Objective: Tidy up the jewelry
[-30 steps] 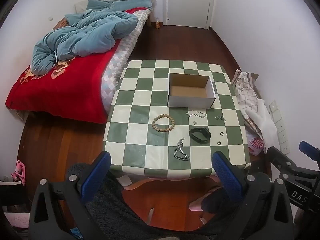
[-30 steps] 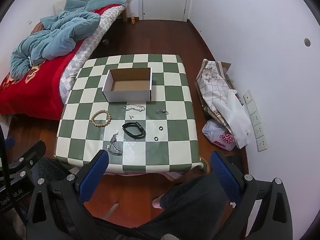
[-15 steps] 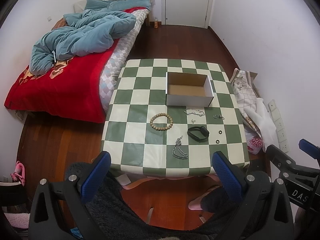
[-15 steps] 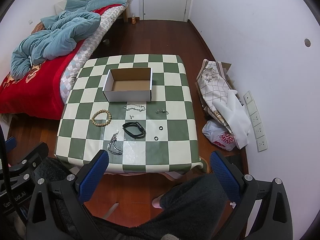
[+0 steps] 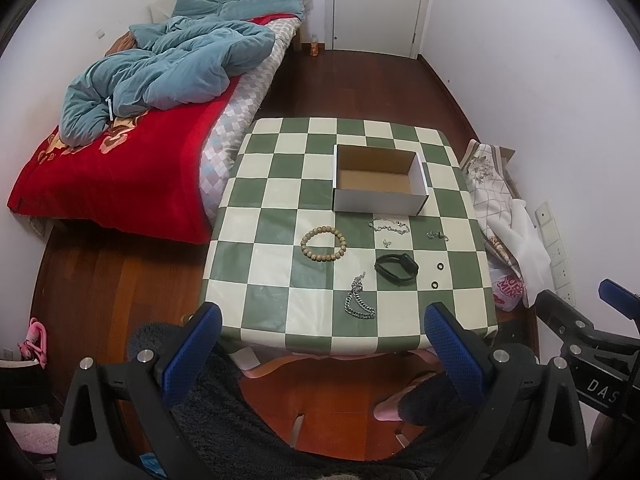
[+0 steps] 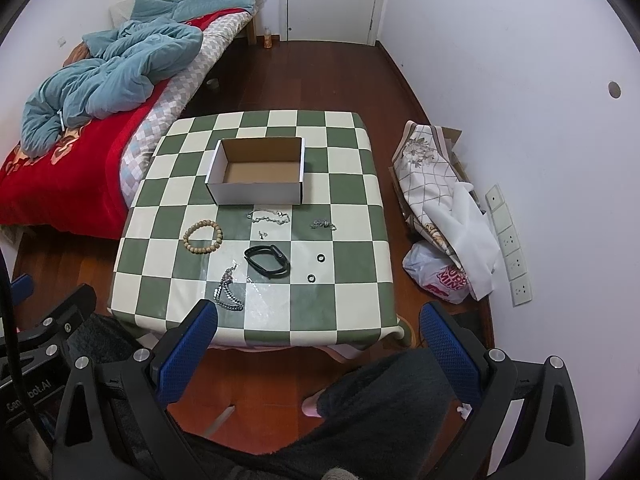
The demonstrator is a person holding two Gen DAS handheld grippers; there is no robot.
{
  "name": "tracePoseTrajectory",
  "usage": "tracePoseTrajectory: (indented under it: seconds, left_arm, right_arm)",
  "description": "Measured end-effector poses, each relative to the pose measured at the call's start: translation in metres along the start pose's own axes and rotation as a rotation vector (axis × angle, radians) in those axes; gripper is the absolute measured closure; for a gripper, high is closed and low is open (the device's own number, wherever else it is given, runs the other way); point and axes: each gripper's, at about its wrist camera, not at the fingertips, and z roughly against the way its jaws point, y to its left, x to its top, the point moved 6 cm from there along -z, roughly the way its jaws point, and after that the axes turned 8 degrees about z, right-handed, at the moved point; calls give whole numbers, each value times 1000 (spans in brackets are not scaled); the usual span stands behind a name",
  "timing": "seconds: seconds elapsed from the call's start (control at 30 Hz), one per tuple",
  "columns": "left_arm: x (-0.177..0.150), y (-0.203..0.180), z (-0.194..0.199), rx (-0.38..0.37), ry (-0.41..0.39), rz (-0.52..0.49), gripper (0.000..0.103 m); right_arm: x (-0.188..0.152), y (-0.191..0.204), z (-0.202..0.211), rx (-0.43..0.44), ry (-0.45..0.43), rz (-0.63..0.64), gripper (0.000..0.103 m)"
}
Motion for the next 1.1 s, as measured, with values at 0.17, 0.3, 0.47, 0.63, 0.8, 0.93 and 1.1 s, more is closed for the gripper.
tracePoseTrajectory:
  seconds: [0.17,0.3,0.47,0.63,0.8,0.93,1.1]
  left_arm:
    - [0,1,1,-2,1,4,0]
    - [3,4,2,-4,-1,7,0]
    - [7,5,4,-9,-2,6,0]
    - [8,3,4,-8,-3,2,0]
    - [10,2,5,-5,-11,2,0]
    - [10,1,7,-7,-14,1,0]
    - [12,0,7,-7,-16,1,0]
  right_arm:
    - [1,0,1,-2,-1,2,1]
    - [4,-2,4,-5,-6,4,1]
    - [5,-4,6,-6,-9,5,1]
    - [7,-3,8,-8,-10,6,1]
    - [8,-5,8,-9,-13,8,1]
    - [9,-6,9,-8,-16,7,1]
    - [9,-8,11,-10,-19,7,1]
